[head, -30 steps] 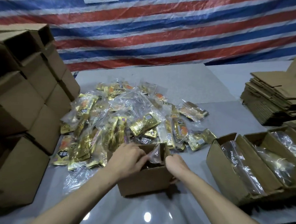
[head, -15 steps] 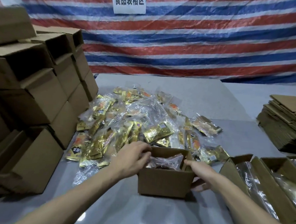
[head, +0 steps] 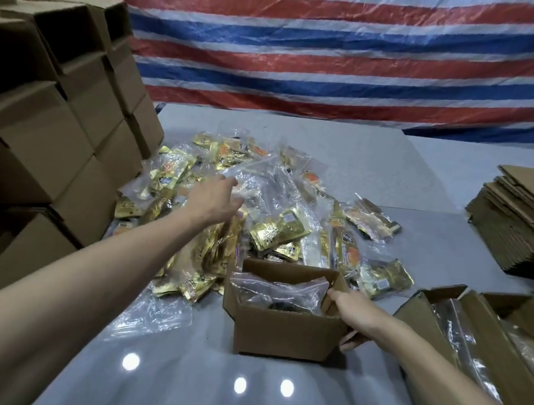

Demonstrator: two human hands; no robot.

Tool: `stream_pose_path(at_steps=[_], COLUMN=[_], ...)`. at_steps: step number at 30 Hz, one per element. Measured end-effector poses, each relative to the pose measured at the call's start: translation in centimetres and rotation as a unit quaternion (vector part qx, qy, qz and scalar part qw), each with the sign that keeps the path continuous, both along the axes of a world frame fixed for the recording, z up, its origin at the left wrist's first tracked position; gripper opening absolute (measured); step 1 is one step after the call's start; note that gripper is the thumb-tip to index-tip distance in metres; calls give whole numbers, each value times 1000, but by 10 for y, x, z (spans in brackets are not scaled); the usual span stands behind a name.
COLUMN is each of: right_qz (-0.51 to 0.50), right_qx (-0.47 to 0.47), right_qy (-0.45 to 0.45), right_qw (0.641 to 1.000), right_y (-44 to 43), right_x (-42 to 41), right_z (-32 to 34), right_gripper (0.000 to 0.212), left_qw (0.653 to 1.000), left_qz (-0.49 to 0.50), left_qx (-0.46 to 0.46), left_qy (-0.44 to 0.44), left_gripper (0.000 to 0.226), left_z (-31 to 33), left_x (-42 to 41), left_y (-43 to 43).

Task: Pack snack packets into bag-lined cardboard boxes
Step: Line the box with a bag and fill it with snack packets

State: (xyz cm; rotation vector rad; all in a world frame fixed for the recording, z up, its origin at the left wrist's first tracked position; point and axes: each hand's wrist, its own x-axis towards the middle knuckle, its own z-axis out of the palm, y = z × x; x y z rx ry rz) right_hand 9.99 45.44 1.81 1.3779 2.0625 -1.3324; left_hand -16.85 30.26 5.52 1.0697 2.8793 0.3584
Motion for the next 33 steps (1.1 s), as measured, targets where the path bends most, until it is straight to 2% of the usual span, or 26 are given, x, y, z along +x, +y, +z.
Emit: stream_pose_path(at_steps=[4,7,11,13,16,19,24,28,30,33], right_qz=[25,35,30,34,39,38,53,79,44,12], right_qx=[-2,6,-15,-42,-61,-65,-66,30,124,260], right_qy=[-7,5,2,15,32,38,51,60,140,281], right_qw=[1000,999,999,998,997,996,995,995,981,923], right_y=[-2,-2,-4,-5,-4,-5,-6,-11,-15,-18], right_x=[5,8,11,13,16,17,20,26,29,34], right_z=[-5,-7,-6,-3,-2,-3,0,-3,-8,-11], right_gripper=[38,43,72,91,120,138,124,115,96,65], left_qw=[999,998,991,986,986,979,974,939,920,887], left_qz=[23,51,84,96,105,91,54,-17,-60,-107], left_qx=[-47,-31,28,34,28,62,136,211,228,265], left_qy=[8,-27,-101,-129,-124,-174,-173,-272,-314,-364], left_gripper=[62,69,70,63,26,26,16,10,13,16], left_z=[-10,-10,-6,-7,-12,-8,33,75,91,110], left_x=[-32,-51,-64,-67,-69,-63,-45,-17,4,33], left_y=[12,21,32,35,35,36,39,38,35,27])
